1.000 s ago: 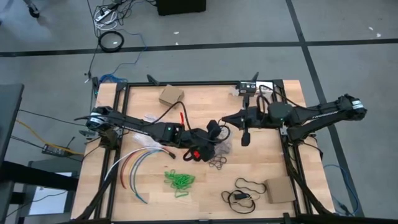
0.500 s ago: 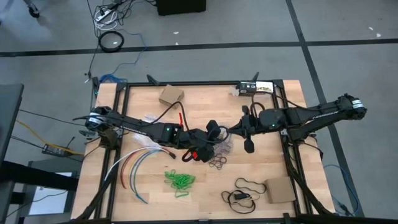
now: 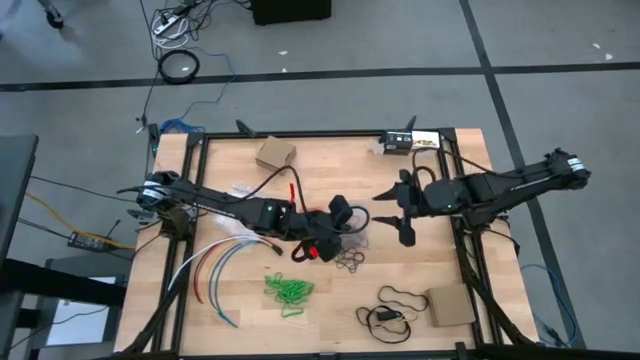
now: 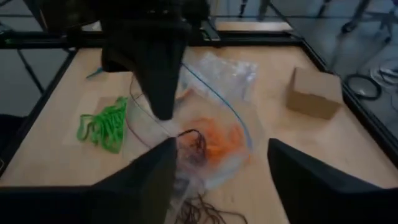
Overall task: Sort rubber bands
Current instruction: Put the purple rubber band into the transparent zip bag
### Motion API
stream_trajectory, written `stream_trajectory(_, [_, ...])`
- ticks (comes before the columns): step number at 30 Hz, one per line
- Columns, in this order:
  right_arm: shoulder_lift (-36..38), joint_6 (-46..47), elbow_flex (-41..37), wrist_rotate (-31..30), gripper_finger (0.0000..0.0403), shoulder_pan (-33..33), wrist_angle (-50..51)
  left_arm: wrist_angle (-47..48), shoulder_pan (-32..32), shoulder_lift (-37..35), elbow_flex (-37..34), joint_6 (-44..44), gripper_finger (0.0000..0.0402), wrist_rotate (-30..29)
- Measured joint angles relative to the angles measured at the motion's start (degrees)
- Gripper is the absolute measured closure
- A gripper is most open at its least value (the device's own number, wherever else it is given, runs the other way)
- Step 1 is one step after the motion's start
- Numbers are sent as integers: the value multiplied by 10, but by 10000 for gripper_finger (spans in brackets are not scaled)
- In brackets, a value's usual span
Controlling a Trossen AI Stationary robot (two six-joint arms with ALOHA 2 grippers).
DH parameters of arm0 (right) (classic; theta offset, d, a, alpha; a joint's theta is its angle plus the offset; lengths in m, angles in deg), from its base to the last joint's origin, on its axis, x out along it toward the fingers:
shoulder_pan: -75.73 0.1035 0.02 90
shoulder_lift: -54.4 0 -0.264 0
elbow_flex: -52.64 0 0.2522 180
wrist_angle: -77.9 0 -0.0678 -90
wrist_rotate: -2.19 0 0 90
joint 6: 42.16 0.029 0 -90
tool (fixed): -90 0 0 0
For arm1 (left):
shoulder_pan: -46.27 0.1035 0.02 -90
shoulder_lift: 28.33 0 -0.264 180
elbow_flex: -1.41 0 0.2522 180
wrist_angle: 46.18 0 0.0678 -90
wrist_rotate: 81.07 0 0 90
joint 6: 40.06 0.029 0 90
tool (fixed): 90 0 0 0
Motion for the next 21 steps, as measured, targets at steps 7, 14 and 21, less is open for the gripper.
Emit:
stream_trajectory(7, [-6, 80, -25, -24, 157, 31, 70, 26, -4, 0, 0, -16, 401, -1])
stream_trajectory(14, [-116, 85, -135, -16, 199, 67, -76, 33, -13, 0, 0, -18, 401, -1])
stream_trajectory(21, [-252, 64, -161, -3, 219, 69, -197, 37, -16, 0, 0, -18, 401, -1])
